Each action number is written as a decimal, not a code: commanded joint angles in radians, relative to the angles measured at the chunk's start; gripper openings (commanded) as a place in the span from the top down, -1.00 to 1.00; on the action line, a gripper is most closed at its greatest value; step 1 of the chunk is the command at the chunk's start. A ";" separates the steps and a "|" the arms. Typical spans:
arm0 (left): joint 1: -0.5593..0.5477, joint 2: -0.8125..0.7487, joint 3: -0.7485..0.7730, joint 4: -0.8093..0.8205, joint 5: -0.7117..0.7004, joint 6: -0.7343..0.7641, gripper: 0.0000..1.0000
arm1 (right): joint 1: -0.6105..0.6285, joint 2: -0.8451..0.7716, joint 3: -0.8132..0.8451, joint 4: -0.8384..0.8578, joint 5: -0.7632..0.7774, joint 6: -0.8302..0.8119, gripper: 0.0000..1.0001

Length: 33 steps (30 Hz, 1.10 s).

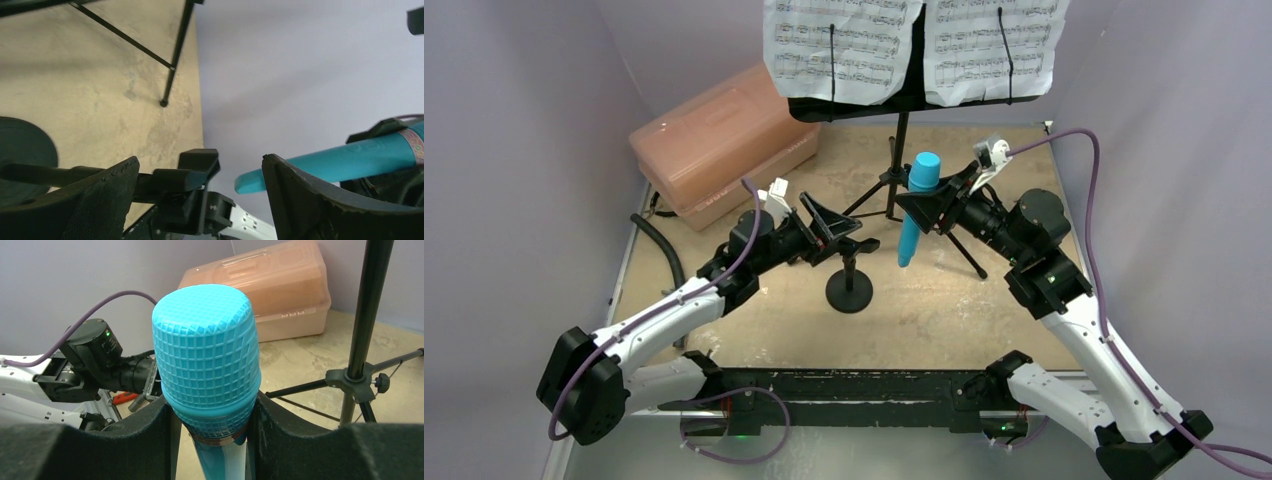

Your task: Set up the instrument practice props

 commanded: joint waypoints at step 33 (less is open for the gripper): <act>0.044 -0.034 0.331 -0.727 -0.624 0.885 -0.93 | 0.003 -0.056 -0.043 0.123 -0.024 -0.095 1.00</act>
